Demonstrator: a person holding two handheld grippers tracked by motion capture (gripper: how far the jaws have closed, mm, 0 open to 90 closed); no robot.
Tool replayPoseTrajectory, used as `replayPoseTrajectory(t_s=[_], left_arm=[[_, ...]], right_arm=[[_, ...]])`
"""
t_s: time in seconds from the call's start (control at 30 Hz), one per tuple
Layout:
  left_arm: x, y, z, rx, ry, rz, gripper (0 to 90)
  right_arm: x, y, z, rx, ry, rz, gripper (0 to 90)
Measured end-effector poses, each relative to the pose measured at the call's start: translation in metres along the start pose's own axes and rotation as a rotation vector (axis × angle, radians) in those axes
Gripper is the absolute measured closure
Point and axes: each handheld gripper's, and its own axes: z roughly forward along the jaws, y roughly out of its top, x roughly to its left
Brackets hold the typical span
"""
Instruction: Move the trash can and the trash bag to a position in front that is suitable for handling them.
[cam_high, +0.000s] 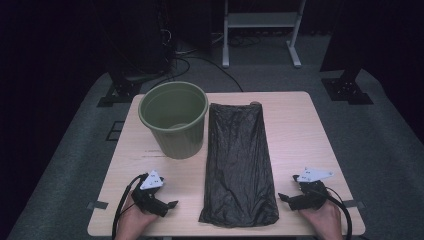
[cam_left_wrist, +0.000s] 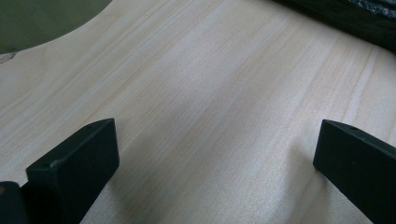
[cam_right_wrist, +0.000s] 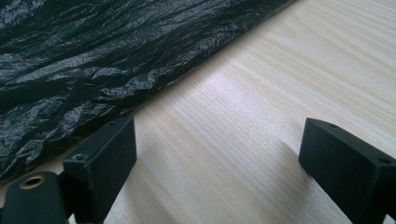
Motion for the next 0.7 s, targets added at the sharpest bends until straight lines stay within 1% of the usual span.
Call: replayPoseTrajectory(t_s=[0.2, 0.3, 0.37, 0.53, 0.7], left_arm=[[0.000, 0.000, 0.000, 0.000, 0.000, 0.000, 0.0], [0.000, 0.000, 0.000, 0.000, 0.000, 0.000, 0.0], [0.000, 0.000, 0.000, 0.000, 0.000, 0.000, 0.0], [0.000, 0.000, 0.000, 0.000, 0.000, 0.000, 0.0], [0.000, 0.000, 0.000, 0.000, 0.000, 0.000, 0.0]], right_arm=[[0.001, 0.001, -0.001, 0.009, -0.010, 0.003, 9.6], [0.003, 0.005, -0.004, 0.000, -0.005, 0.011, 9.7], [0.006, 0.008, -0.006, -0.011, 0.009, 0.022, 11.9], [0.011, 0.017, -0.007, -0.038, 0.036, 0.037, 11.9], [0.016, 0.026, -0.004, -0.054, 0.058, 0.038, 13.2]])
